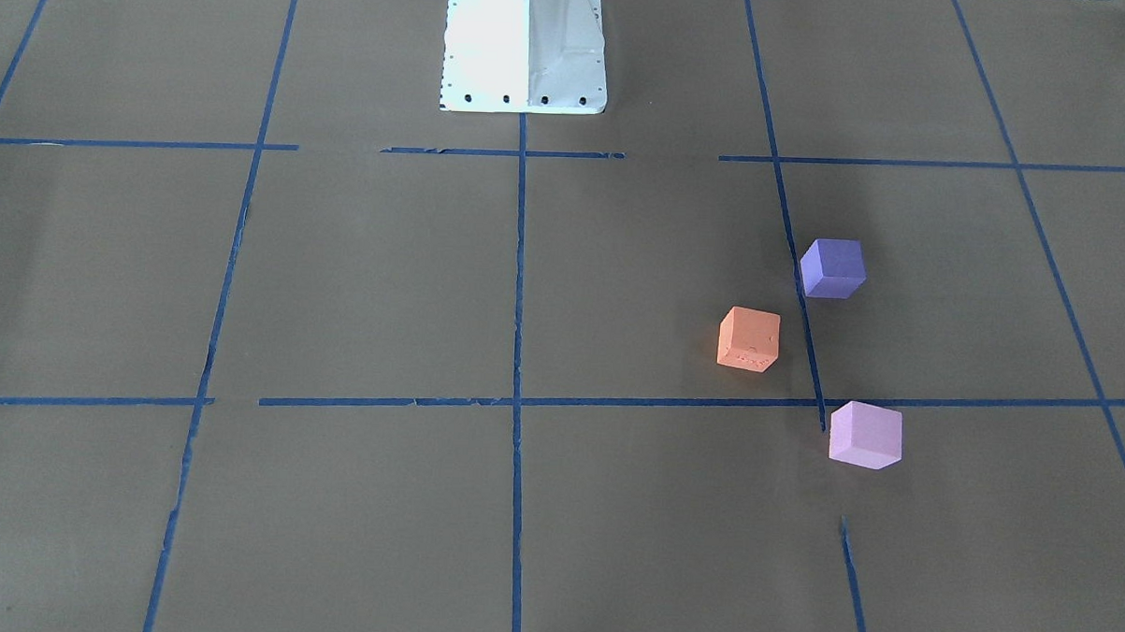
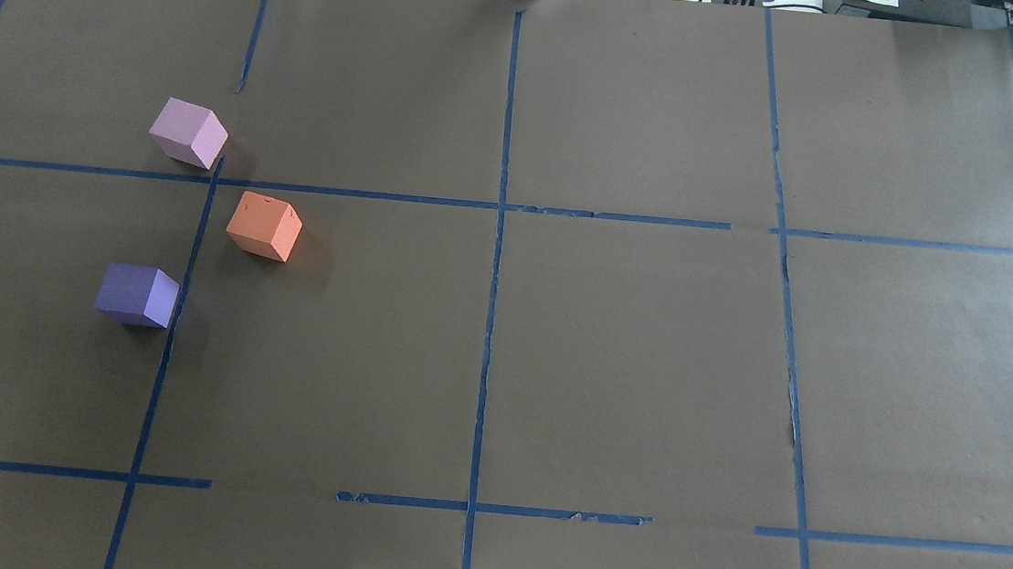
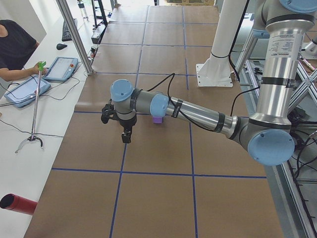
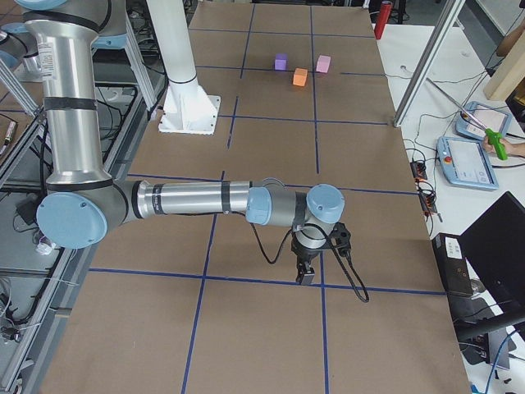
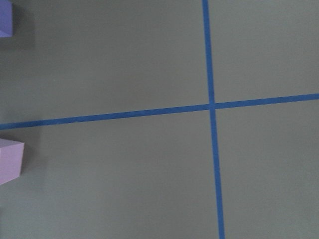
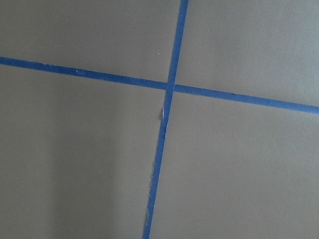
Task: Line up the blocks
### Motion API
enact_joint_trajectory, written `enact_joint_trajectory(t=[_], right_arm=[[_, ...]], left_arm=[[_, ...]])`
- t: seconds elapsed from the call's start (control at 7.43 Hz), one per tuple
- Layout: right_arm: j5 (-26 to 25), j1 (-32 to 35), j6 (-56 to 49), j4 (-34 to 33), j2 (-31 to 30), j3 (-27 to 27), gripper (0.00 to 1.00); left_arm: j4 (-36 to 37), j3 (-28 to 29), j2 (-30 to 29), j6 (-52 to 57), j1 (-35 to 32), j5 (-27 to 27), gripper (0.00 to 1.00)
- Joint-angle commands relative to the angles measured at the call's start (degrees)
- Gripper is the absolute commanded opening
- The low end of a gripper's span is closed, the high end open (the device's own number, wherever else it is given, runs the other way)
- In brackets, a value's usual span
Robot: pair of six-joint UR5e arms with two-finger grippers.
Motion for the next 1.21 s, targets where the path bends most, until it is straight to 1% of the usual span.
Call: enact_joint_trajectory(t=[0.0, 0.13, 0.27, 0.4, 0.54, 0.67, 0.81, 0.94, 1.08], right_arm=[[0.0, 0.0, -0.1, 0.0, 0.0, 0.0, 1.0], [0.0, 0.0, 0.0, 0.0, 0.0, 0.0, 1.0], [0.0, 0.0, 0.0, 0.0, 0.0, 0.0, 1.0], [0.0, 0.0, 0.0, 0.0, 0.0, 0.0, 1.0], [0.0, 0.0, 0.0, 0.0, 0.0, 0.0, 1.0], [0.0, 0.0, 0.0, 0.0, 0.0, 0.0, 1.0], [0.0, 0.0, -0.1, 0.0, 0.0, 0.0, 1.0], [0.0, 0.0, 0.0, 0.0, 0.0, 0.0, 1.0], [0.0, 0.0, 0.0, 0.0, 0.0, 0.0, 1.0]], left_arm=[[0.0, -3.1, -6.1, -14.7, 7.4, 0.0, 1.0], [0.0, -2.6, -10.4, -22.8, 13.2, 0.4, 1.0], [0.0, -2.2, -13.2, -26.0, 16.0, 0.3, 1.0], [0.1, -1.2, -16.4, -26.4, 19.0, 0.3, 1.0], [-0.1, 0.8, -19.8, -29.6, 22.5, 0.3, 1.0], [-0.3, 2.9, -21.9, -31.2, 26.4, 2.8, 1.0], [-3.9, 5.0, -22.1, -31.6, 29.9, 6.2, 1.0], [-7.2, 8.1, -22.2, -32.0, 32.2, 6.7, 1.0], [-8.8, 9.5, -22.4, -33.7, 33.4, 7.2, 1.0]])
